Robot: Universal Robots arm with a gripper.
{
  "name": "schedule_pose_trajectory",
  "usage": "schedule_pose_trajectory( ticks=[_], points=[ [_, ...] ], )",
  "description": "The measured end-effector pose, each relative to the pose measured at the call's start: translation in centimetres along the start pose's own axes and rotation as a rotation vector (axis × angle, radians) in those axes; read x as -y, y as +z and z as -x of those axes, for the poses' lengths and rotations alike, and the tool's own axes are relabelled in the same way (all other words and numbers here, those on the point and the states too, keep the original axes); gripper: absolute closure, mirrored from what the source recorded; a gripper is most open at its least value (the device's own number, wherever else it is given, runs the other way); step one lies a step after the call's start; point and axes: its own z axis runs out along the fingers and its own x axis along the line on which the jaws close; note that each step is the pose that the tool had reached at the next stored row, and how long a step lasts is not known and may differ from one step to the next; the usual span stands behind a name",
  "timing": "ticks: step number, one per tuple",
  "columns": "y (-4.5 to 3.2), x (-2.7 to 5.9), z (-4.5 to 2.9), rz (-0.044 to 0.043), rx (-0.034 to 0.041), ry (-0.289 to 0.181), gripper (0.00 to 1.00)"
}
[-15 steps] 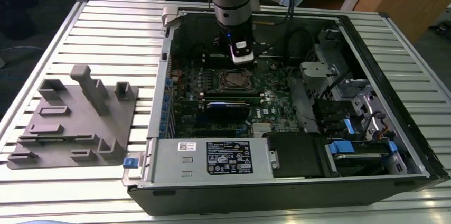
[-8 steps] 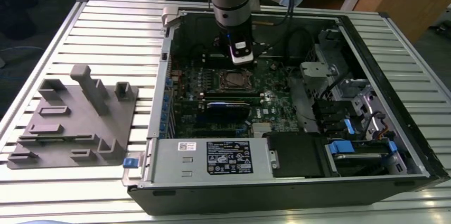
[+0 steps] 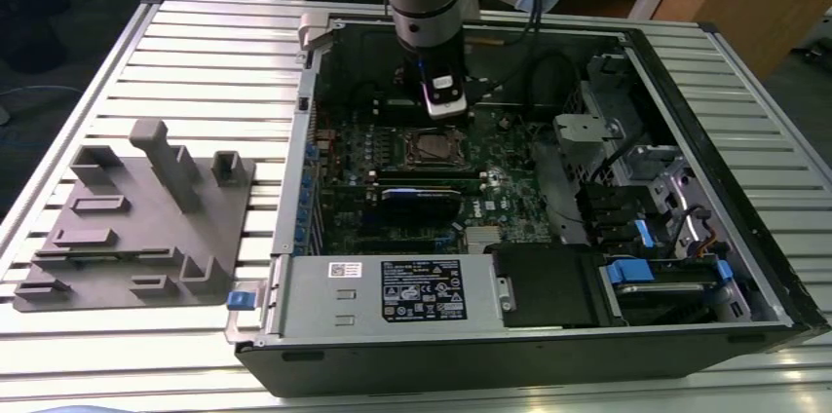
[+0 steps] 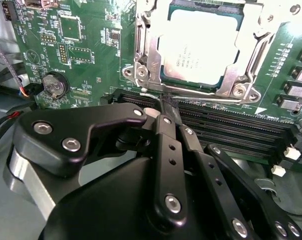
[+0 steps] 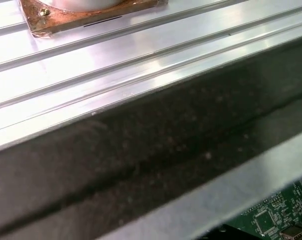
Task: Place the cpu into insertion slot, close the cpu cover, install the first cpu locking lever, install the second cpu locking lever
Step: 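Install the first cpu locking lever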
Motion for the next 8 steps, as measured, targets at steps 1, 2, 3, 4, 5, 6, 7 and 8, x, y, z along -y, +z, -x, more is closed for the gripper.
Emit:
schedule_pose_trajectory(
  ticks=[1, 2, 3, 4, 5, 6, 7, 8],
  points=[
    [-0.09, -0.02, 0.01, 0.0000, 0.0001, 0.000, 0.89],
    [-0.11, -0.02, -0.01, 0.0003, 0.0003, 0.000, 0.89],
    [-0.11, -0.02, -0.01, 0.0006, 0.0010, 0.000, 0.89],
    [-0.12, -0.01, -0.01, 0.0013, 0.0029, 0.000, 0.89],
    [-0.12, 0.03, 0.00, 0.0024, 0.0052, -0.001, 0.89],
    [-0.12, 0.07, 0.02, 0.0033, 0.0072, -0.001, 0.89],
    [-0.12, 0.13, 0.04, 0.0042, 0.0089, -0.001, 0.89],
    [-0.13, 0.18, 0.06, 0.0050, 0.0106, -0.002, 0.89]
  ],
)
